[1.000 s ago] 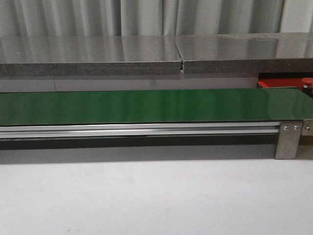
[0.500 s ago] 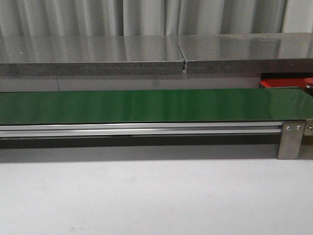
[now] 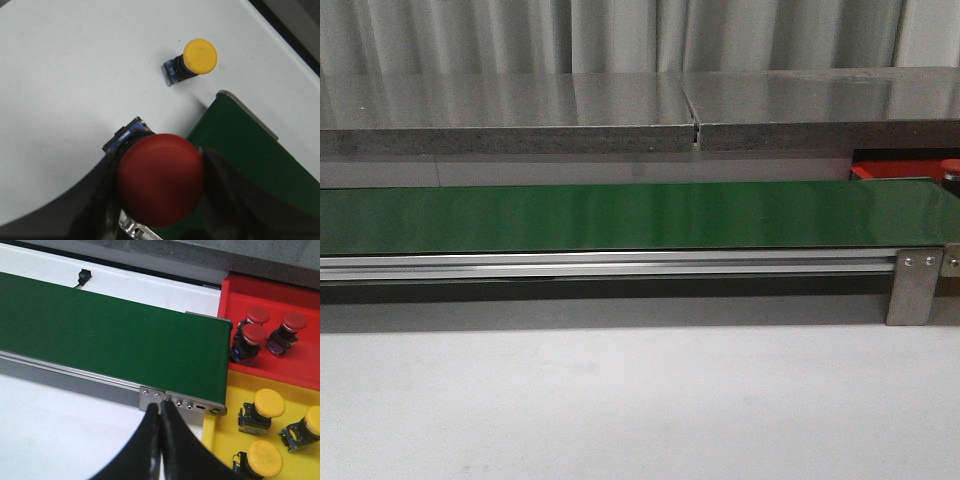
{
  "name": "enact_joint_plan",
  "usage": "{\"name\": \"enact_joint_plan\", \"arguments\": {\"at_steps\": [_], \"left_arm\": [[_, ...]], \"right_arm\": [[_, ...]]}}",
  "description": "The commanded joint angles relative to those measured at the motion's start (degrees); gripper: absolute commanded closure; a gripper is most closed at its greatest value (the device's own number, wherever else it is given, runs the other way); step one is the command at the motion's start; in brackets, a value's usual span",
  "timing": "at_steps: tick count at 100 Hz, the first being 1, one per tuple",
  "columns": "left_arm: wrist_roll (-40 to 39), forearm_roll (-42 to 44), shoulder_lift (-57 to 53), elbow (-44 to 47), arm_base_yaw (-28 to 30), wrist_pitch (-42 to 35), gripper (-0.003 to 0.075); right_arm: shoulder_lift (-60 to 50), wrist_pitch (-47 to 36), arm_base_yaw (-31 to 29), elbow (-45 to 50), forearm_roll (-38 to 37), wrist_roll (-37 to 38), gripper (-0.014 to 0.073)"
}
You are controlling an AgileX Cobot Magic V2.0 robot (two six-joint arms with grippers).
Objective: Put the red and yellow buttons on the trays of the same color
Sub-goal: 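Move the left gripper to the pile and grasp a red button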
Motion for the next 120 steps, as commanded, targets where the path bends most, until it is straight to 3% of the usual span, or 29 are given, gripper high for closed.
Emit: {"name": "enact_joint_plan", "arguments": {"at_steps": [1, 54, 61, 76, 83, 120], "left_arm": [[1.28, -1.95, -3.17, -0.21, -1.77, -3.9, 0.0572], [1.9, -1.73, 2.19, 0.27, -11.75, -4.75, 0.0561], [2.7, -1.95, 2.73, 0.27, -11.77, -4.88, 0.0493], [2.69, -2.18, 3.1, 0.27, -11.77, -5.48, 0.0188], [2.69, -2.18, 3.1, -0.1, -11.77, -5.48, 0.012], [2.69, -6.23, 3.1, -8.05, -11.51, -5.03, 0.0181]], "right_arm": [[-0.3, -3.64, -0.08, -1.63, -0.17, -0.57, 0.066], [-0.3, -3.57, -0.08, -1.63, -0.17, -0.57, 0.066], [-0.3, -3.57, -0.08, -1.63, -0.17, -0.57, 0.066], [-0.3, -3.57, -0.08, -1.63, -0.17, -0.57, 0.066], [-0.3, -3.57, -0.08, -1.63, -0.17, -0.57, 0.066], [-0.3, -3.57, -0.08, -1.63, -0.17, -0.57, 0.066]]}}
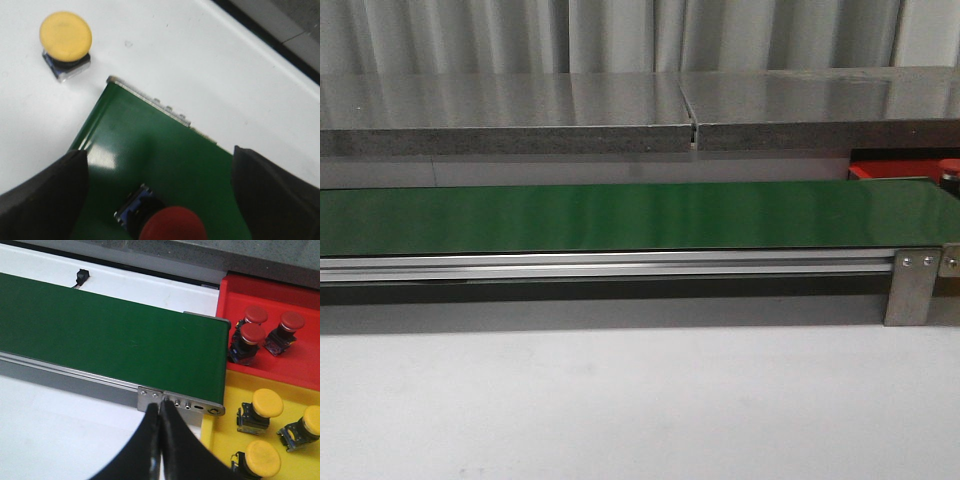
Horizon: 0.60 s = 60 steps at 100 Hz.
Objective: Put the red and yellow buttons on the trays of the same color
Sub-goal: 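Move the left gripper to the pile and grasp a red button, then carry the red button onto the belt start and open the left gripper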
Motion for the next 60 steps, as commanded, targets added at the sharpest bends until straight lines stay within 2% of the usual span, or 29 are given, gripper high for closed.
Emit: {"name": "enact_joint_plan", "arguments": {"at_steps": [1, 53, 60], "left_arm": [[-0.03, -2.66, -2.74, -3.76, -0.06, -2.12, 0.0182], [-3.73, -4.19, 2.19, -6.28, 6.5, -4.0, 0.0197], [-6.03, -4.21, 3.75, -7.83, 7.07, -3.16, 0.0197]], "right_arm": [[-0.3, -3.57, -0.08, -1.63, -0.17, -0.57, 0.066], [-0.3, -3.57, -0.08, -1.63, -0.17, -0.57, 0.066], [-0.3, -3.57, -0.08, -1.63, -0.17, -0.57, 0.066]]}}
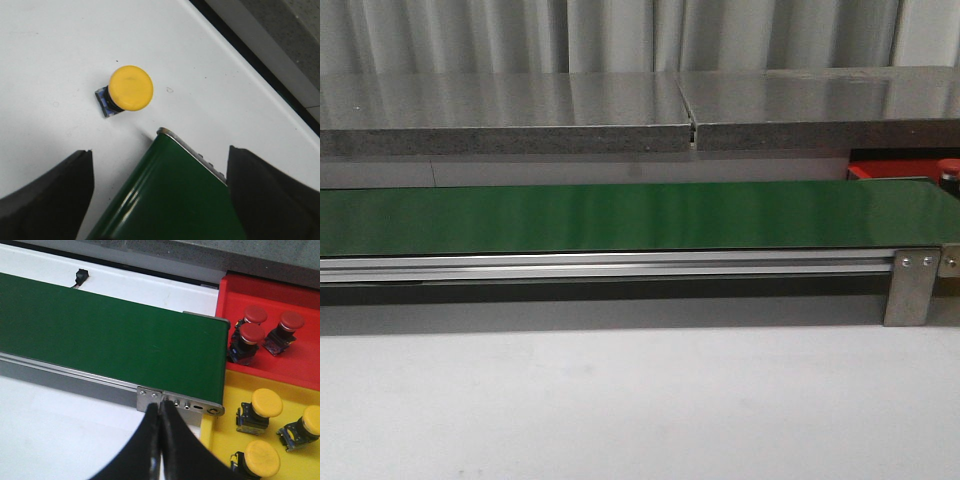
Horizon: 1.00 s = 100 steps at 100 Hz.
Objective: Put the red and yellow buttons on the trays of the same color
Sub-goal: 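Carry the red button onto the belt start and open the left gripper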
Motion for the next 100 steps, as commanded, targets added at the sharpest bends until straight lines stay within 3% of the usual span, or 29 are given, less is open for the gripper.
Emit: {"name": "enact_joint_plan", "arguments": {"at_steps": [1, 59, 100], "left_arm": [[-2.6, -2.29, -1.14, -3.6, 0.75, -1.74, 0.0197], [-10.25, -0.77, 16.23, -23.36, 0.99, 6.84, 0.0207], [-10.71, -1.01, 21.12, -25.89, 0.99, 7.43, 0.0208]], "right_arm": [[-0.3, -3.57, -0.08, -1.63, -0.17, -0.57, 0.066], [-0.3, -3.57, -0.08, -1.63, -0.17, -0.57, 0.066], [-0.3, -3.57, -0.08, -1.63, -0.17, -0.57, 0.066]]}}
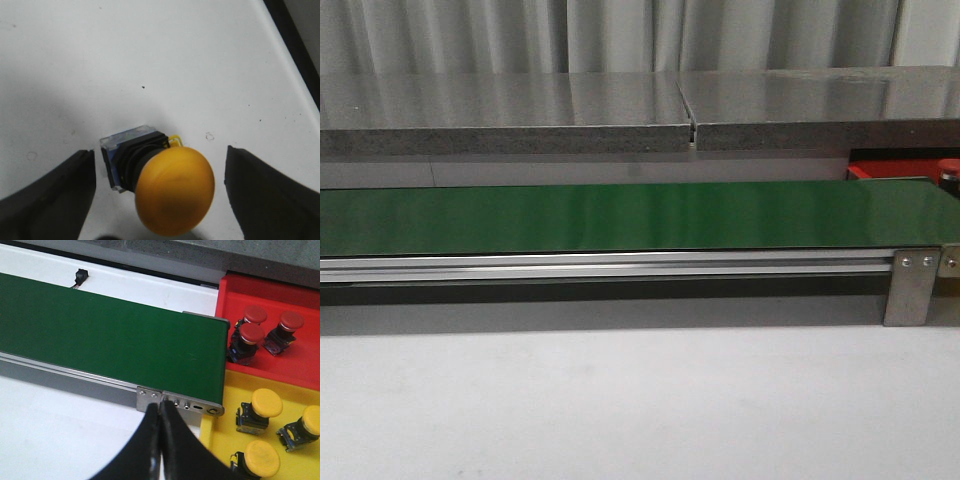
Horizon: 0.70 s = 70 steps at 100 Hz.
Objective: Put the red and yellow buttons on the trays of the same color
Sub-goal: 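Carry the red button onto the belt start and open the left gripper, then grasp a yellow button from the pile with the left gripper, set it on the belt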
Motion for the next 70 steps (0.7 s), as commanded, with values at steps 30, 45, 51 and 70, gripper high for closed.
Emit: {"name": "enact_joint_plan", "arguments": {"at_steps": [30, 45, 51, 70], "left_arm": [[-0.62, -1.66, -3.5, -2.04, -0.02, -1.31, 0.0442], [-0.62, -1.66, -3.5, -2.04, -0.02, -1.39, 0.0531], [-0.62, -1.66, -3.85, -2.04, -0.02, -0.81, 0.0557], [0.55, -0.35, -7.62, -2.04, -0.02, -0.06, 0.0609]], "right_arm": [[-0.3, -3.67, -0.08, -1.63, -0.17, -0.57, 0.066], [-0.3, -3.67, -0.08, -1.63, -0.17, -0.57, 0.066], [-0.3, -3.67, -0.08, -1.63, -0.17, -0.57, 0.066], [-0.3, -3.67, -0.08, -1.63, -0.17, -0.57, 0.066]]}}
